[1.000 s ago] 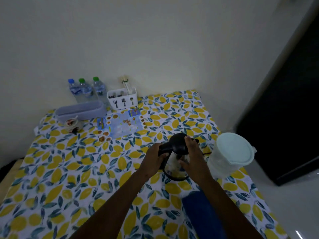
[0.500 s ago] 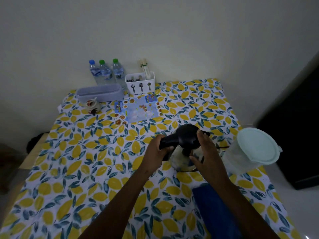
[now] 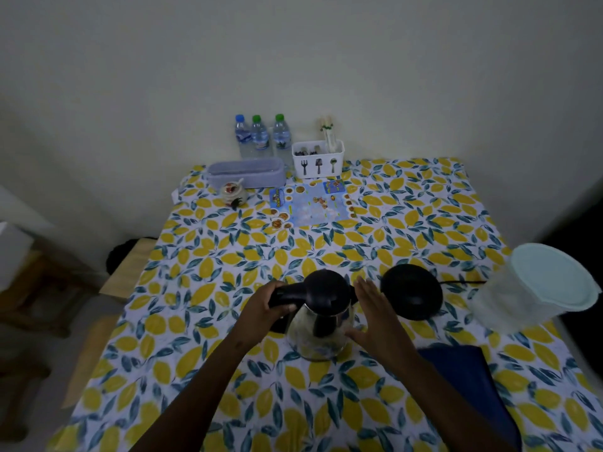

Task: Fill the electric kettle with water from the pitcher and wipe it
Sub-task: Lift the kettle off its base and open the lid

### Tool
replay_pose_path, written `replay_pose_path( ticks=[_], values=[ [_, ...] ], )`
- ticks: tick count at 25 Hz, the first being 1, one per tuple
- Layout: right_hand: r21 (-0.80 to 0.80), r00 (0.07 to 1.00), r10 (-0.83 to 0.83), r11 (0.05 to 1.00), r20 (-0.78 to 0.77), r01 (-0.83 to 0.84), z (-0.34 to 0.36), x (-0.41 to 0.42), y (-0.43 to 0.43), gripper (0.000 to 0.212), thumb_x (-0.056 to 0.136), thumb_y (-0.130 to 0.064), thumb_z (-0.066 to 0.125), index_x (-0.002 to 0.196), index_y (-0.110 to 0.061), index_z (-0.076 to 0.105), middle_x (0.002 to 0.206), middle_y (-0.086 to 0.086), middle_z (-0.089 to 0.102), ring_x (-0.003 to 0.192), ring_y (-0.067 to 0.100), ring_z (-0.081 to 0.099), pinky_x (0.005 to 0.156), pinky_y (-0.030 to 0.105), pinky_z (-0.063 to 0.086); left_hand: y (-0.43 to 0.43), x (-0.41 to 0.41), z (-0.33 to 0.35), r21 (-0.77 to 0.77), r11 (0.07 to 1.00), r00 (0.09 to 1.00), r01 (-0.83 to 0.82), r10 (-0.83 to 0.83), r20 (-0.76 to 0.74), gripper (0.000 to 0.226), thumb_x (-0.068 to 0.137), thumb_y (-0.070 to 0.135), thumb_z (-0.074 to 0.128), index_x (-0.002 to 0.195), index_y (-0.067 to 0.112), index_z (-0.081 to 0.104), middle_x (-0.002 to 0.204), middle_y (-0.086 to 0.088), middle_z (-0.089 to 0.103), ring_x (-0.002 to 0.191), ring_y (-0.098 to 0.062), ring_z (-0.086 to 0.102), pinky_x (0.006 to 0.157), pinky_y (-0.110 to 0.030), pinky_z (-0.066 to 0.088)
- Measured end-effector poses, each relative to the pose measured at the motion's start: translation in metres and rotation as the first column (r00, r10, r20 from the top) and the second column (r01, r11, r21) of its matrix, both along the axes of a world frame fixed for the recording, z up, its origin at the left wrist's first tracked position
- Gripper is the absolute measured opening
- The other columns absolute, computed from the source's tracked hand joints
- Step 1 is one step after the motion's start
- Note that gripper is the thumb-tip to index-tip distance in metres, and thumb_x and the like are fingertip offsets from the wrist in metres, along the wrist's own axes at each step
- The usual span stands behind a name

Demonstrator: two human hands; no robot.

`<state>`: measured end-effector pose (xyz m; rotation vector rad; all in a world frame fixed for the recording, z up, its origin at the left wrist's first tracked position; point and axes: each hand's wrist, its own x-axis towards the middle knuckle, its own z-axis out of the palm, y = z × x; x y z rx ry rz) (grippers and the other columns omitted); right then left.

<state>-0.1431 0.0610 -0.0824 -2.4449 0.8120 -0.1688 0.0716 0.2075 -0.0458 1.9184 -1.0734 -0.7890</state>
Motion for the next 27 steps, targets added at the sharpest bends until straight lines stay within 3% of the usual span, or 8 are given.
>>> replay_pose_path(
  ticks=[7, 10, 12, 15, 19, 23, 27],
  values=[
    [-0.042, 0.997, -0.071, 0.996, 0.037, 0.073, -0.008, 0.022, 0.035, 0.098, 0.083, -0.042, 0.067, 0.142, -0.026, -0.009, 0.154, -0.009, -0.012, 0.143, 0.008, -0.01, 0.118, 0.032, 0.009, 0.014, 0.032, -0.014, -0.032, 0.998, 0.998, 0.063, -0.063, 0.005, 0.034, 0.072, 0.059, 0.06, 0.1, 0.042, 0.054, 0.101, 0.001, 0.065, 0.088, -0.011, 0.065, 0.074, -0.024, 0.047],
    [-0.061, 0.995, -0.093, 0.994, 0.026, 0.095, -0.01, 0.029, 0.045, 0.102, 0.08, -0.043, 0.07, 0.144, -0.027, -0.007, 0.158, -0.006, -0.009, 0.146, 0.012, -0.007, 0.118, 0.037, 0.011, 0.018, 0.033, -0.017, -0.021, 0.997, 0.997, 0.071, -0.07, 0.038, 0.043, 0.078, 0.054, 0.065, 0.111, 0.028, 0.054, 0.106, 0.0, 0.062, 0.094, -0.008, 0.061, 0.076, -0.026, 0.047],
    [-0.069, 0.991, -0.134, 0.989, -0.003, 0.134, -0.012, 0.033, 0.05, 0.104, 0.079, -0.048, 0.068, 0.144, -0.029, -0.01, 0.159, -0.005, -0.011, 0.146, 0.015, -0.01, 0.118, 0.042, 0.008, 0.012, 0.027, -0.014, -0.062, 0.992, 0.987, 0.114, -0.106, 0.123, 0.044, 0.083, 0.052, 0.063, 0.113, 0.021, 0.056, 0.105, -0.003, 0.063, 0.093, -0.012, 0.061, 0.079, -0.032, 0.052],
    [-0.109, 0.987, -0.161, 0.981, 0.007, 0.16, -0.016, 0.031, 0.051, 0.105, 0.078, -0.057, 0.063, 0.143, -0.037, -0.017, 0.159, -0.005, -0.011, 0.146, 0.015, -0.012, 0.116, 0.043, 0.002, -0.012, 0.006, -0.002, -0.09, 0.983, 0.917, 0.161, -0.115, 0.382, 0.058, 0.086, 0.066, 0.046, 0.118, 0.019, 0.055, 0.105, -0.004, 0.064, 0.096, -0.019, 0.06, 0.085, -0.04, 0.052],
    [-0.14, 0.989, -0.147, 0.979, 0.006, 0.146, -0.021, 0.028, 0.052, 0.099, 0.076, -0.081, 0.032, 0.15, -0.024, -0.001, 0.16, -0.001, -0.008, 0.145, 0.01, -0.015, 0.115, 0.043, -0.001, -0.034, -0.025, 0.003, 0.023, 0.994, 0.847, 0.103, -0.1, 0.522, 0.071, 0.091, 0.058, 0.044, 0.139, 0.007, 0.039, 0.135, -0.012, 0.053, 0.122, -0.029, 0.051, 0.103, -0.039, 0.04],
    [-0.166, 0.992, -0.127, 0.978, -0.008, 0.124, -0.024, 0.028, 0.048, 0.097, 0.081, -0.068, 0.048, 0.151, -0.019, 0.003, 0.16, 0.0, -0.007, 0.144, 0.01, -0.015, 0.117, 0.046, 0.004, -0.04, -0.033, 0.0, 0.091, 0.996, 0.789, 0.026, -0.076, 0.61, 0.061, 0.098, 0.044, 0.039, 0.144, 0.005, 0.03, 0.144, -0.012, 0.046, 0.129, -0.029, 0.046, 0.109, -0.039, 0.034],
    [-0.186, 0.989, -0.137, 0.974, -0.045, 0.127, -0.028, 0.028, 0.046, 0.1, 0.079, -0.069, 0.048, 0.151, -0.02, -0.002, 0.16, -0.006, -0.011, 0.144, 0.012, -0.011, 0.114, 0.046, 0.009, -0.041, -0.038, 0.007, 0.093, 0.996, 0.771, 0.001, -0.06, 0.634, 0.053, 0.101, 0.036, 0.034, 0.144, 0.005, 0.031, 0.144, -0.011, 0.046, 0.13, -0.028, 0.042, 0.113, -0.037, 0.031]
  ],
)
